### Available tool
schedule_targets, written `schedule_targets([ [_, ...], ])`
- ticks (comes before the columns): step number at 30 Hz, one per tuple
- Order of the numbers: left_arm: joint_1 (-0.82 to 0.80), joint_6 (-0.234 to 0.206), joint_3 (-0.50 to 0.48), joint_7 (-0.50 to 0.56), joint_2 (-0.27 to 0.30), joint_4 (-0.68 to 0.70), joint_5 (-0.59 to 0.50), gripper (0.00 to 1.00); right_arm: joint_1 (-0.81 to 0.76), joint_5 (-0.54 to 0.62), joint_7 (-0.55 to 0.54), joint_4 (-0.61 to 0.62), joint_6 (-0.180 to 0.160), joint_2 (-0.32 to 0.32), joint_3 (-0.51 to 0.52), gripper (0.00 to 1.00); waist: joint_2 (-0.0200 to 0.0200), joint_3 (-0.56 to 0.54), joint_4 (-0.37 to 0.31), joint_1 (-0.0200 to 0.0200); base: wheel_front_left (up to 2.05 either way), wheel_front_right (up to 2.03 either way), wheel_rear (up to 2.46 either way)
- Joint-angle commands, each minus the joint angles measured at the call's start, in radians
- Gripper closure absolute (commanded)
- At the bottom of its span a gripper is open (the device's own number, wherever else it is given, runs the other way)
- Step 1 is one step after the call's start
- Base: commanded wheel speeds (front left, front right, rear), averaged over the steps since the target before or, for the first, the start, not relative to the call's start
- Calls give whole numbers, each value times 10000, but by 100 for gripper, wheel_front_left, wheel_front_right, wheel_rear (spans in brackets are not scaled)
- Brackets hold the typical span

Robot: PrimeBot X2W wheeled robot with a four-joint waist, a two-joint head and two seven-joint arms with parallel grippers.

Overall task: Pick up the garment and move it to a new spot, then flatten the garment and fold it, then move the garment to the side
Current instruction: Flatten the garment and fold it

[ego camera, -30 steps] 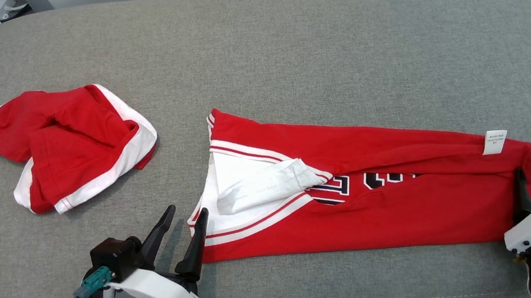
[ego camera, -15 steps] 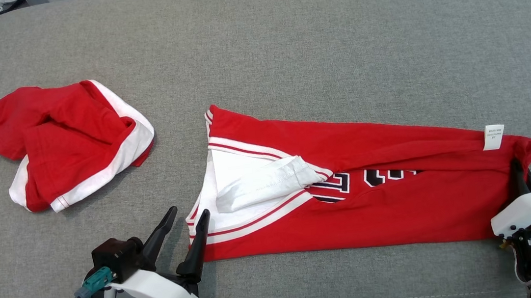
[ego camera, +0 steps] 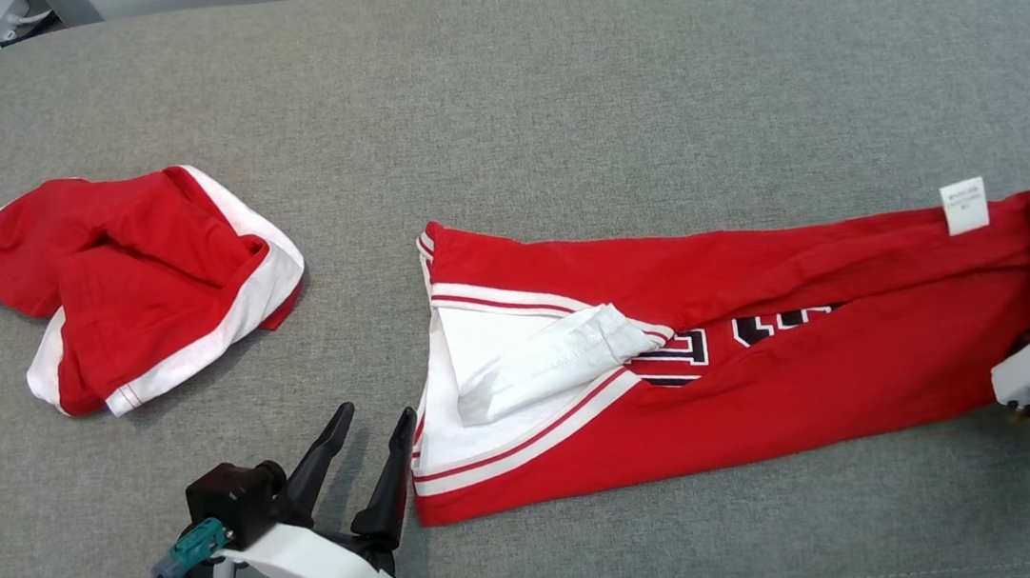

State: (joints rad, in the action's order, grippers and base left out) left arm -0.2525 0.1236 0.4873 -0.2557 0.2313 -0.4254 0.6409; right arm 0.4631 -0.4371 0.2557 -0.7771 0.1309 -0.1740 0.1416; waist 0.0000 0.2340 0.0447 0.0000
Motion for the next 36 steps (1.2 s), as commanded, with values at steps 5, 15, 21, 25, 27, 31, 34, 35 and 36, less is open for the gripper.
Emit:
schedule_targets([
  [5, -135, 71, -192, -61, 52, 158, 175, 0, 235, 59, -65, 1118, -2, 368, -1371, 100, 0, -149, 92, 0, 0, 0, 0],
  [15, -150, 71, 221, -61, -217, -19, 262, 0, 581, -1014, -1458, 2790, -2, 977, -5210, 100, 0, -419, 759, 0, 0, 0, 0],
  [21, -232, 71, 477, -61, -413, -5, 306, 0, 1194, -1330, -1433, 2156, -2, 1202, -6430, 100, 0, -377, 1423, 0, 0, 0, 0],
  [25, -297, 71, 613, -61, -487, -13, 370, 0, 1611, -1650, -1233, 1494, -2, 1231, -7092, 100, 0, -282, 1862, 0, 0, 0, 0],
  [27, -333, 71, 655, -61, -524, -22, 414, 0, 1795, -1910, -1090, 1218, -2, 1233, -7409, 100, 0, -236, 2048, 0, 0, 0, 0],
  [31, -364, 71, 713, -61, -560, -41, 474, 0, 2141, -2377, -840, 724, -2, 1235, -8029, 100, 0, -194, 2289, 0, 0, 0, 0],
  [34, -395, 71, 755, -61, -573, -58, 501, 0, 2390, -2677, -766, 259, -2, 1236, -8423, 100, 0, -175, 2389, 0, 0, 0, 0],
  [35, -411, 71, 763, -61, -575, -68, 510, 0, 2473, -2766, -759, 69, -2, 1236, -8514, 83, 0, -164, 2411, 0, 0, 0, 0],
  [36, -430, 71, 765, -61, -579, -78, 517, 0, 2539, -2923, -717, -52, -2, 1236, -8574, 44, 0, -152, 2427, 0, 0, 0, 0],
])
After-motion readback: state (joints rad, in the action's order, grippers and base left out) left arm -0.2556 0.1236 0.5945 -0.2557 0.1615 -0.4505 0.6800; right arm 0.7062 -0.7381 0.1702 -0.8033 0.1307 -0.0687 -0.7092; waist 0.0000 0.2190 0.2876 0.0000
